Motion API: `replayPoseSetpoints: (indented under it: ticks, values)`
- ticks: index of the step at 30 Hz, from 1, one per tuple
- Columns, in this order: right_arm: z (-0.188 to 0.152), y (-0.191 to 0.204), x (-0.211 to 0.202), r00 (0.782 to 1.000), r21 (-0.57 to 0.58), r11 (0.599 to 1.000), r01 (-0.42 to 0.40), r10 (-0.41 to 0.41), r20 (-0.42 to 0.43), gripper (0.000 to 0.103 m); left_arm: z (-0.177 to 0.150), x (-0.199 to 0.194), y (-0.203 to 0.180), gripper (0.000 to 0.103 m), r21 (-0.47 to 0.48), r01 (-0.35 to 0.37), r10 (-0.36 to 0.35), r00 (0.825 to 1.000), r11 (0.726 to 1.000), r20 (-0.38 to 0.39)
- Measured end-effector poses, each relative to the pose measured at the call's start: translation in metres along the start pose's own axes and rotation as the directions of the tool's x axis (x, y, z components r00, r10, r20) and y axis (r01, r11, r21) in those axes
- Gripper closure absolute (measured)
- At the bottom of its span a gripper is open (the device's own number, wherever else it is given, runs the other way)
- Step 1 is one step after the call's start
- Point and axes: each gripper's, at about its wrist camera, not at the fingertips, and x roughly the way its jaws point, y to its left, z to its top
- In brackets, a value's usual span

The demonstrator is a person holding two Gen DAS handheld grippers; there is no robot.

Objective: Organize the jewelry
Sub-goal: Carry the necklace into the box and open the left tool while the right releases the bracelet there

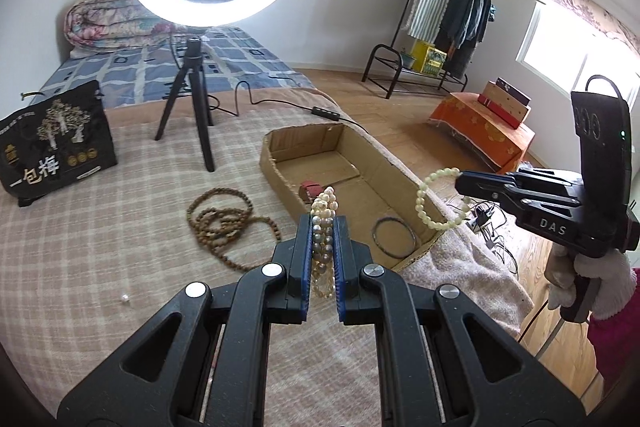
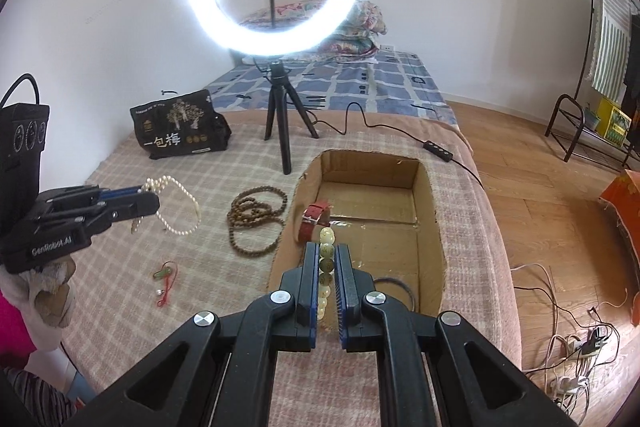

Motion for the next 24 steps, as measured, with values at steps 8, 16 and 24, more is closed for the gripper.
replayPoseSetpoints:
  ticks: [8,16,24]
  values:
    - [0.009,-0.022,0.027,1.0,0.016,1.0,0.015,-0.015,-0.018,0.098,0.01,0.036,-0.015,0.096,0.016,0.028,-0.028,0.999,0.999,-0.022]
    - [0.019,-0.047,0.057,0.999,0.045,0.999,0.021,-0.019,-0.033,0.098,0.011,0.067,-0.031,0.096,0.04,0.045,-0.043,0.998,0.998,-0.052]
    - [0.027,-0.064,0.083,0.998,0.059,0.998,0.026,-0.023,-0.05,0.098,0.008,0.084,-0.043,0.096,0.069,0.052,-0.046,0.996,0.996,-0.078]
